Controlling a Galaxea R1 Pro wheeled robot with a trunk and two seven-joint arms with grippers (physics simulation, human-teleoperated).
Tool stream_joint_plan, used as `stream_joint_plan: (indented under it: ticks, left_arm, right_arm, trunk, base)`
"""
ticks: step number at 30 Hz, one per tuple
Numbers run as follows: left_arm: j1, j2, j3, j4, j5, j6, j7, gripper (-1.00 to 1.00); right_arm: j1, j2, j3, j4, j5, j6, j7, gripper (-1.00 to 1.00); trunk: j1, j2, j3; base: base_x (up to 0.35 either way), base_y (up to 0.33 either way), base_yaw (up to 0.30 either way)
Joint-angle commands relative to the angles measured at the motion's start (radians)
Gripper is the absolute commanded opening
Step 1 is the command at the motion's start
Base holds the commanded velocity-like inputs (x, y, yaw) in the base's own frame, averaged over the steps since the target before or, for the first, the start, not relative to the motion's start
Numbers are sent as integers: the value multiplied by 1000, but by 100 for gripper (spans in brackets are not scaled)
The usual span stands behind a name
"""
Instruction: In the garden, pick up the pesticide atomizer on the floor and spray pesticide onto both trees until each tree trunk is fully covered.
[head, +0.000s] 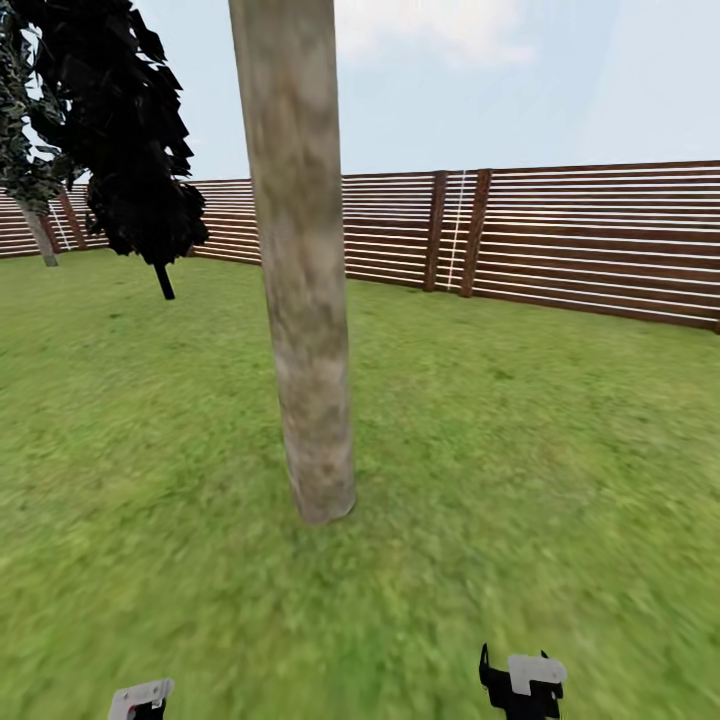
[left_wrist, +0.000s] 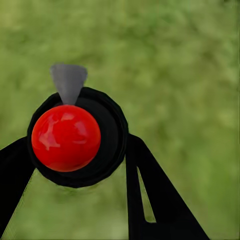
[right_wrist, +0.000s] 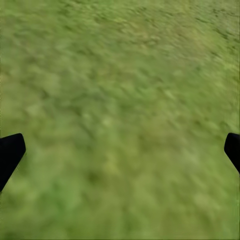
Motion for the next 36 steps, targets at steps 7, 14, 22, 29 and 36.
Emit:
stream_joint_plan:
  ticks: [7,14,22,29,36]
  left_arm:
    - [-1,0,11,-2,-6,-5,-3,-100]
    - [-3,6,-116,-76,-75,-9,-51,-100]
    - [-42,19,-331,-197,-219,14,-528,-100]
    - [-199,10,-341,-219,-497,136,-881,-100]
    - [-193,8,-345,-242,-476,123,-867,-100]
  right_arm:
    - [-1,3,-8,0,11,-1,-3,100]
    - [-4,31,82,-52,61,17,237,100]
    - [-153,27,107,-159,131,224,825,100]
    - [-222,44,130,-204,397,242,1154,100]
    - [-222,84,111,-203,395,242,1147,100]
  trunk:
    - [0,0,-1]
    - [0,0,-1]
    - [0,0,-1]
    - [0,0,-1]
    - [0,0,-1]
  base:
    - [338,42,0]
    - [70,1,0]
    - [0,0,0]
    - [0,0,0]
    - [0,0,0]
